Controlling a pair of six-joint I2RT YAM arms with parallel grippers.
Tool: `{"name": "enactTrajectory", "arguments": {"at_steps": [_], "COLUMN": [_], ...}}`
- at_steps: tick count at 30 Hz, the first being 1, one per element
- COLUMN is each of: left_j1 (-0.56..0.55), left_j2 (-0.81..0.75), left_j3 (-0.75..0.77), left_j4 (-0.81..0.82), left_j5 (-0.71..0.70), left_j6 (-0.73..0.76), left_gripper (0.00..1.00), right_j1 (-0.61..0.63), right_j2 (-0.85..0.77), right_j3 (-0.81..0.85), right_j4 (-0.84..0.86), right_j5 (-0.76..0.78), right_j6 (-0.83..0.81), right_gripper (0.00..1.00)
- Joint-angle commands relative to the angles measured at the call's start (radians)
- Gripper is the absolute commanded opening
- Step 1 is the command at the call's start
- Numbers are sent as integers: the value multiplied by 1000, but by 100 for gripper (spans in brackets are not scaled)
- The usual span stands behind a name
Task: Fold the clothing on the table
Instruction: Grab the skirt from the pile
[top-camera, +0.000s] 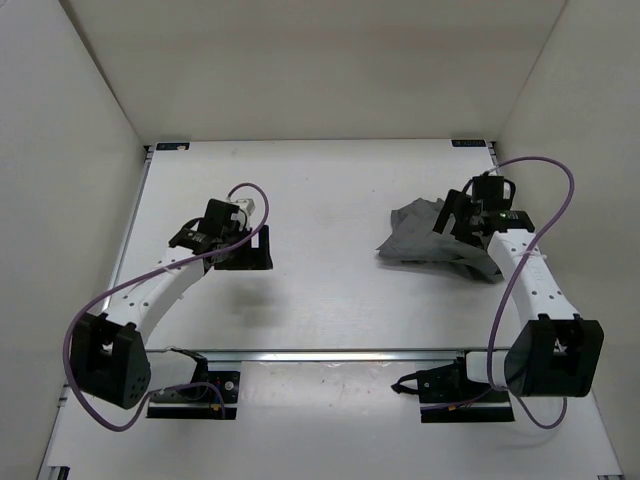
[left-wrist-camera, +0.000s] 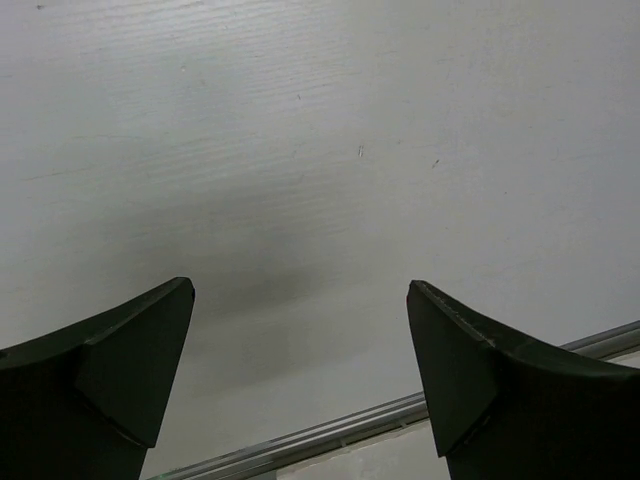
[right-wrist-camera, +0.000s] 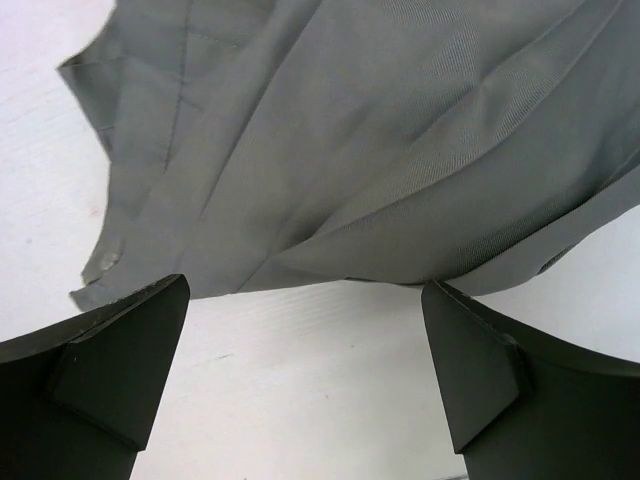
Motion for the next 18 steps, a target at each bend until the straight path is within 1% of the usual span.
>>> {"name": "enactTrajectory", "arguments": {"at_steps": [1, 2, 6, 9, 10, 12, 15, 18], "left_j1": [17, 11, 11, 6, 8, 12, 9, 9], "left_j2": [-56, -64, -77, -91, -91, -97, -99, -96], "left_j3": [23, 23, 11, 2, 3, 2, 0, -6], "left_j4": [0, 1, 4, 6, 14, -2, -5, 0], "left_j5": [-19, -20, -16, -17, -16, -10, -6, 0], "left_j6": [10, 9, 12, 12, 15, 18, 13, 12], "left_gripper": [99, 99, 99, 99, 98, 99, 99, 98], "right_j1": [-4, -16, -43, -45, -44, -34, -28, -1], "right_j2": [37, 80, 149, 250, 270, 365, 464, 508], "right_j3": [21, 43, 77, 129, 143, 191, 264, 262], "right_j4": [35, 32, 83, 104, 103, 85, 23, 32], "right_j5": [60, 68, 92, 111, 126, 123, 154, 166], "right_j6": [20, 15, -8, -9, -6, -8, 21, 20], "right_gripper": [99, 100, 99, 99, 99, 99, 99, 98]}}
